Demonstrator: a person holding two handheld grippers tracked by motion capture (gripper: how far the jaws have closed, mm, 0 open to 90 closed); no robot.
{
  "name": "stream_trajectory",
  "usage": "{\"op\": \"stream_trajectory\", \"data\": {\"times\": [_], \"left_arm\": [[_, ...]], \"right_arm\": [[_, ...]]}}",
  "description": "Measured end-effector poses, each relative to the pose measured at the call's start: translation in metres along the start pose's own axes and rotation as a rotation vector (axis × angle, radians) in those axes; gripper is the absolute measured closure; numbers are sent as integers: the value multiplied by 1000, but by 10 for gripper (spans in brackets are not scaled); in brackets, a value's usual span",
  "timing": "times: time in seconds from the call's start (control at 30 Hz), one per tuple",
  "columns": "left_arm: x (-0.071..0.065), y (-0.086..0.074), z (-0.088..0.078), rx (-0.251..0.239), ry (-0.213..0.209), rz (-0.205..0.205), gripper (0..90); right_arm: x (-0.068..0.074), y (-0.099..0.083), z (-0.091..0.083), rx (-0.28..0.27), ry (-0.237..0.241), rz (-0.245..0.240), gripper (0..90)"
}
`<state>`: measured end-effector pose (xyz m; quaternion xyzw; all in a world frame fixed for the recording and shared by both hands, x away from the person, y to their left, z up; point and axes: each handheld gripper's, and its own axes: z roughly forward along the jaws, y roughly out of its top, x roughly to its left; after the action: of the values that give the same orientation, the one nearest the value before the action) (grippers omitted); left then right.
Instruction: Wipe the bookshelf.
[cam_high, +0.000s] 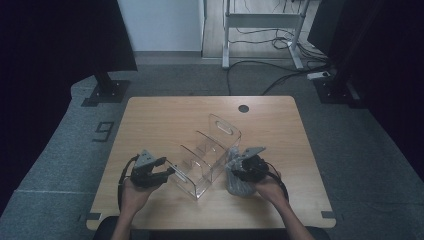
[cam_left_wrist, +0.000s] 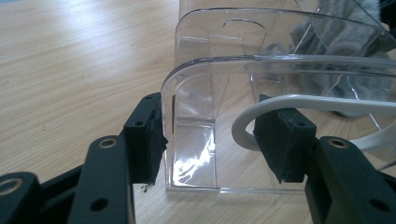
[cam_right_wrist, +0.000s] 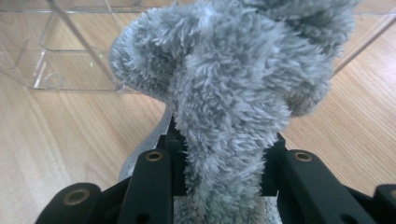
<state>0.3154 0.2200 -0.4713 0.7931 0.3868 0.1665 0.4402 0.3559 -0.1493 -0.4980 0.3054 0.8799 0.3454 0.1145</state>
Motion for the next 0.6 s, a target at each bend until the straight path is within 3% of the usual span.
{"op": "stream_trajectory", "data": {"times": [0.27,0.6], "left_arm": [[0,-1,0,-6,7,0,441],[-2,1,0,2,17,-4,441]], "right_arm": [[8,-2,-22,-50,52,-16,656],[33,7,-10,-34,141,-80,655]]}}
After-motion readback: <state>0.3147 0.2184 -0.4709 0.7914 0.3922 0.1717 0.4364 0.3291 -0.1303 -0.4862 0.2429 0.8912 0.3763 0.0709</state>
